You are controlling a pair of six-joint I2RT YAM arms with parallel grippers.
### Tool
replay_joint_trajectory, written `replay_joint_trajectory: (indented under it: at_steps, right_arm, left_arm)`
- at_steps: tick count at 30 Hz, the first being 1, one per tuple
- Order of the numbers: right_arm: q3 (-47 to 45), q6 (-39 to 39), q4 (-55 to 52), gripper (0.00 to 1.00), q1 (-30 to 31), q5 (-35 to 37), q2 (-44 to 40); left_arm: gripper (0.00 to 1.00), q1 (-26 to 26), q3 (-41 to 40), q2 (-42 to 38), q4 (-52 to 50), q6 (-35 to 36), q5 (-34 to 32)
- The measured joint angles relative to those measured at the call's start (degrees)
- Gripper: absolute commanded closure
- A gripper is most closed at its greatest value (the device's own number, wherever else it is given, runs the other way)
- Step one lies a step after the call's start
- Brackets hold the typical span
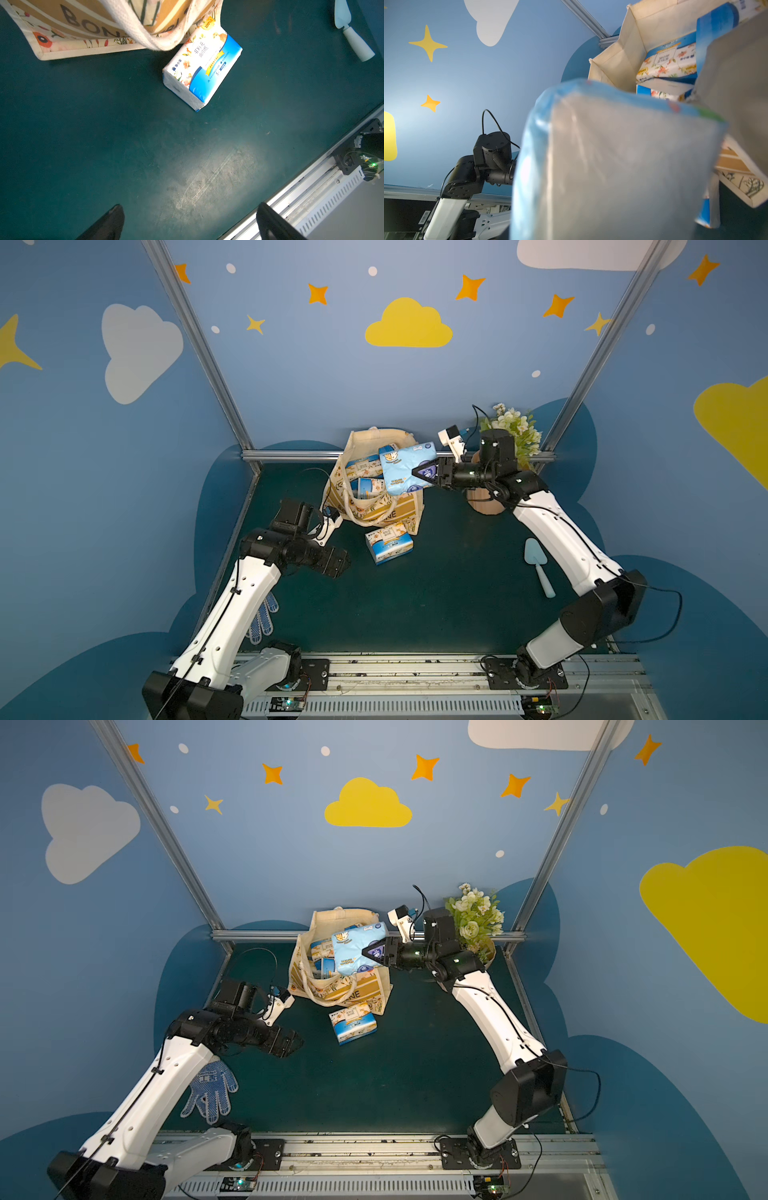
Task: Put tissues into the canvas bag
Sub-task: Place the pack of facial tissues in the canvas bag.
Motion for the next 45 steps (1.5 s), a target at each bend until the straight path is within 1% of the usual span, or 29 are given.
replay_joint_trajectory:
  at_steps: [3, 7, 10, 14, 17, 20, 23, 27, 30, 31, 45]
  right_arm:
    - [5.79, -0.07, 0.68, 0.49, 0.44, -0.39, 5.25]
    - [13.11, 0.17, 1.66, 0.49, 1.46, -0.59, 11.93]
    - [21.49, -0.57, -0.55, 0.49, 2.64, 0.28, 17.94]
    - [33.22, -3.58, -6.82, 0.44, 4.52, 4.22, 25.42]
    - [42.23, -6.29, -12.48, 0.44, 5.92, 7.52, 30.88]
    - [48.85, -8.90, -17.92, 0.43, 7.48, 11.96, 35.12]
    - [49.64, -10.95, -21.73, 0.41, 9.03, 16.48, 36.33]
    - [49.86, -12.22, -24.22, 0.40, 10.34, 20.06, 37.20]
    - [49.96, -12.37, -24.52, 0.25, 10.86, 21.09, 37.75]
    - [50.07, -12.24, -24.52, 0.23, 10.88, 21.33, 37.94]
    - [52.00, -12.39, -24.48, 0.21, 10.73, 25.24, 37.90]
  left_arm:
    - [0.00, 0.74, -0.11, 0.24, 0.50, -0.52, 0.96]
    - [0.00, 2.67, -0.11, 0.39, 1.22, -1.64, 4.33]
    - [0.00, 3.98, -0.04, 0.39, 1.64, -2.34, 5.62]
    - [0.00, 4.44, 0.02, 0.13, 1.97, -3.08, 6.58]
    - [0.00, 4.46, 0.02, -0.59, 2.16, -3.34, 7.43]
    - [0.00, 4.46, 0.02, -1.25, 2.34, -3.54, 8.26]
    - [0.00, 4.46, 0.02, -1.75, 2.49, -3.58, 8.92]
    - [0.00, 4.46, 0.00, -2.60, 2.95, -3.78, 9.84]
    - [0.00, 4.46, 0.00, -3.23, 3.13, -3.96, 10.36]
    - [0.00, 4.46, 0.00, -3.43, 3.15, -3.96, 10.54]
    - [0.00, 4.04, -0.02, -5.01, 3.13, -3.15, 11.19]
